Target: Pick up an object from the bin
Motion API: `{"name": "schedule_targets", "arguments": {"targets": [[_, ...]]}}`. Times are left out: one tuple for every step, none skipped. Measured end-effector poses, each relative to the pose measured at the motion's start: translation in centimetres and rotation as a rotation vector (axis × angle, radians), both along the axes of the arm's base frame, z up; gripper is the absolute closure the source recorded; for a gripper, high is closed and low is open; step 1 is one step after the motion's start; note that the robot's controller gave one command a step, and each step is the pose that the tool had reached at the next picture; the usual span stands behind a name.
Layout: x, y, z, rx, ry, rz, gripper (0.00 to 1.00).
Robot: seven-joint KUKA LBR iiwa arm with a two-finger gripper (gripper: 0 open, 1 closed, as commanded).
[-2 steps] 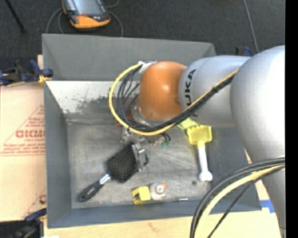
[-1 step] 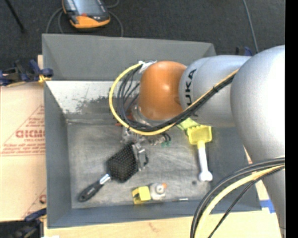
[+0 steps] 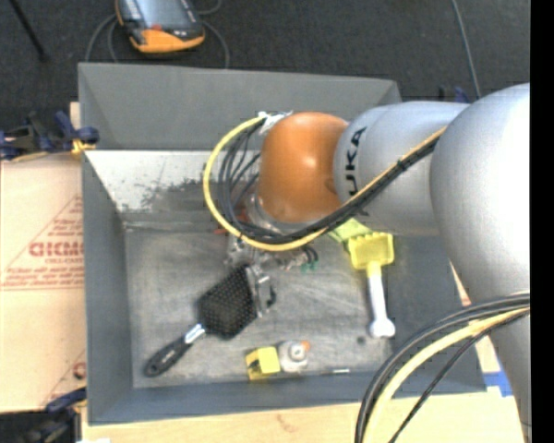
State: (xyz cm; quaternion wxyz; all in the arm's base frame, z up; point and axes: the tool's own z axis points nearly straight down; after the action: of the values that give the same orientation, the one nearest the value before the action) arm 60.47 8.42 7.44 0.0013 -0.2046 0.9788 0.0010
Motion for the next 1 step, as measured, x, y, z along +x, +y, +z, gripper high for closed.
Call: {"name": "schedule_targets", "arguments": {"targets": [[0.0, 0.0, 0.0, 0.0, 0.0, 0.0, 1.0]]}}
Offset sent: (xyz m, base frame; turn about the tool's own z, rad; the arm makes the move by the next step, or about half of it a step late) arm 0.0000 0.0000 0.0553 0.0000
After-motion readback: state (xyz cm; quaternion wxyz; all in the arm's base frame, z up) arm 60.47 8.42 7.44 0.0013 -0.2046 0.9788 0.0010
